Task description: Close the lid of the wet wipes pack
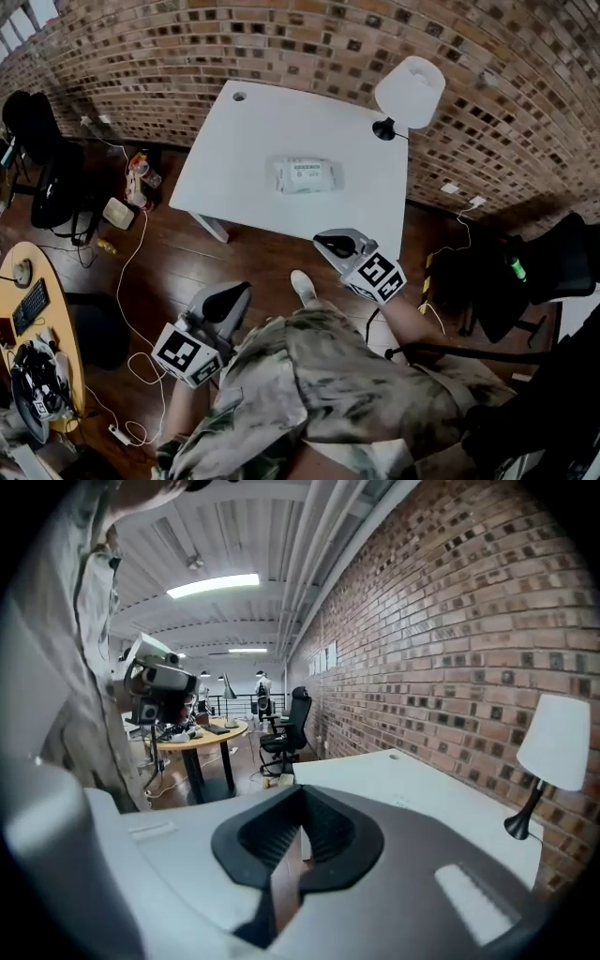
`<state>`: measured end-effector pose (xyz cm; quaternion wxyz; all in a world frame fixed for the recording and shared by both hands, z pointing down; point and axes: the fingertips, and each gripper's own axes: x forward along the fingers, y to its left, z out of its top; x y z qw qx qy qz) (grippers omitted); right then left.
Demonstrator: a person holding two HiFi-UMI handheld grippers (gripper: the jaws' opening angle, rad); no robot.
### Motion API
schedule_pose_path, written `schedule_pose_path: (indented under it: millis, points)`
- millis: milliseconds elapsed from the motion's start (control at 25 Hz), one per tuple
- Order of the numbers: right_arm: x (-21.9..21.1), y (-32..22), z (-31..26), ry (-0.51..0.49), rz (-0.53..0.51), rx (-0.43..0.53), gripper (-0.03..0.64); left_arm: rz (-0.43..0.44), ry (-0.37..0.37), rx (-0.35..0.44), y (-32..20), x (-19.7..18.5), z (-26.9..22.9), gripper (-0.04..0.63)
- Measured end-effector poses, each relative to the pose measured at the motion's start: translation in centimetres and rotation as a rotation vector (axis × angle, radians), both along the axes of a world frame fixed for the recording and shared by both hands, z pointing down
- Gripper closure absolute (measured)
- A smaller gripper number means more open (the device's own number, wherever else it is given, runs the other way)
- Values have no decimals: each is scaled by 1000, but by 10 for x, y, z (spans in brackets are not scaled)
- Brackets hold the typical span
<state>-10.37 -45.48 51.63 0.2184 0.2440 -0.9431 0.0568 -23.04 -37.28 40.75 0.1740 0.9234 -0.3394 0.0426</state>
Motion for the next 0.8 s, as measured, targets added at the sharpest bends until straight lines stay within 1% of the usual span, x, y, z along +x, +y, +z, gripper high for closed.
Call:
schedule_pose_path:
  millis: [120, 200, 280, 400, 480, 600, 680, 800]
  points:
    - [2, 38, -17, -39, 24, 6, 614, 71, 16, -19, 22, 6, 7, 594]
    - [6, 64, -29, -43, 30, 15, 614, 122, 17, -34, 36, 16, 13, 594]
    - [14, 87, -40, -46, 33, 23, 614, 156, 14, -30, 47, 30, 14, 594]
    - [26, 108, -60, -55, 53, 42, 614, 180, 19, 3, 58, 51, 5, 594]
    - [35, 122, -66, -70, 67, 56, 614, 193, 15, 11, 69, 62, 2, 594]
    - [51, 145, -75, -94, 63, 86, 614, 227, -33, 8, 90, 82, 8, 594]
    - [68, 162, -83, -98, 60, 97, 614, 246, -54, 1, 104, 104, 15, 594]
    - [106, 193, -83, -101, 67, 88, 614, 255, -66, -6, 128, 147, 14, 594]
